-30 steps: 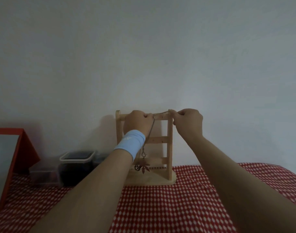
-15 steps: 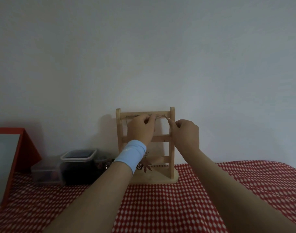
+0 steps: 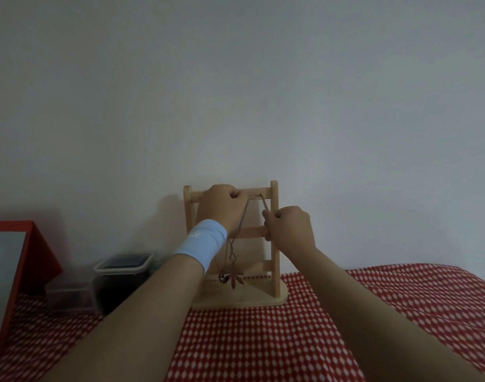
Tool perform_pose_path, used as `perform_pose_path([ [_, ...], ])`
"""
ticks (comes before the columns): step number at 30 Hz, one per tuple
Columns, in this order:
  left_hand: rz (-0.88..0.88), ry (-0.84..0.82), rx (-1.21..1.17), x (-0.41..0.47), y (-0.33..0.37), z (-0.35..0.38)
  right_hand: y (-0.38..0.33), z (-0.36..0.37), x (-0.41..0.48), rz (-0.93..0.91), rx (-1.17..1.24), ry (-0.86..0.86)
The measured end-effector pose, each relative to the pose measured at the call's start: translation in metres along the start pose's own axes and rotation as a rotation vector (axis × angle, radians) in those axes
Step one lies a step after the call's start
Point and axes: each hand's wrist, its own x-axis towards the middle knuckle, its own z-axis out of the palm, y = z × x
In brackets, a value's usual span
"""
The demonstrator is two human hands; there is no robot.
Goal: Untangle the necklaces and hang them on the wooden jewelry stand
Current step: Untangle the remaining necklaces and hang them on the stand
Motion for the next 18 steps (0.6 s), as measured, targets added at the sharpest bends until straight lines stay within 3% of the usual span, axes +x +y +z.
perform_pose_path([
  [7,0.05,-0.162,-0.017,-0.036,-0.026,0.034,0.008,0.008,-0.007,0.007,0.056,-0.04],
  [12,-0.005,-0.264,-0.107,-0.048,-0.034,0.052,0.021,0.013,-0.016,-0.046,0.093,-0.116],
  [18,-0.047,-0.287,-0.186,-0.055,-0.038,0.054,0.028,0.012,-0.025,-0.095,0.075,-0.03],
])
